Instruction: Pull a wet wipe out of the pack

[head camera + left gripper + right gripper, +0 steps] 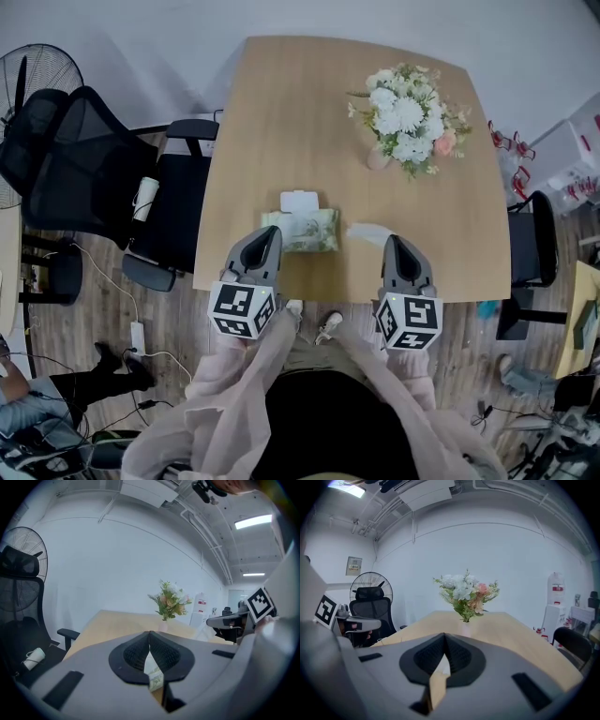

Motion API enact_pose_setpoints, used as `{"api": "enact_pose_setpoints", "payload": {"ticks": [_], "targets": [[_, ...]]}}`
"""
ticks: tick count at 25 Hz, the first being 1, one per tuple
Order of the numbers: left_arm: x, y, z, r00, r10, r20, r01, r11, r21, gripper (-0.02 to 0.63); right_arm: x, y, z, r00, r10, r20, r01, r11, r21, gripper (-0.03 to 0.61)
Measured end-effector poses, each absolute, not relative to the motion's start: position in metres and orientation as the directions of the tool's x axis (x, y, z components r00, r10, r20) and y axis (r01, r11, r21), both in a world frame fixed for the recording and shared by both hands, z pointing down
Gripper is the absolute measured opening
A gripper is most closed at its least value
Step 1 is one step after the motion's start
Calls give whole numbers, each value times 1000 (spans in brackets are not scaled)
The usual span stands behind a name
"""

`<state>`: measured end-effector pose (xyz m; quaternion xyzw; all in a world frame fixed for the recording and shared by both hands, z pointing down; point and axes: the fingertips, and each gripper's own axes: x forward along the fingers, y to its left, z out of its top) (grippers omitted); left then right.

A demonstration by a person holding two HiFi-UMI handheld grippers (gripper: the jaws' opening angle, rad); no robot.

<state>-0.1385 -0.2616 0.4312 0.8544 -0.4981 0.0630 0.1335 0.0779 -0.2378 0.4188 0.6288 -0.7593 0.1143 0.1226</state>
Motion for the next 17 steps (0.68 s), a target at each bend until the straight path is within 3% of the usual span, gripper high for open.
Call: {"api": "enact_pose_setpoints", "payload": {"ticks": [17], "targets": [[-139, -263, 430, 516, -821, 245, -857, -492, 156, 14, 67, -239, 415, -232, -913, 334, -971, 237, -28, 11]]}}
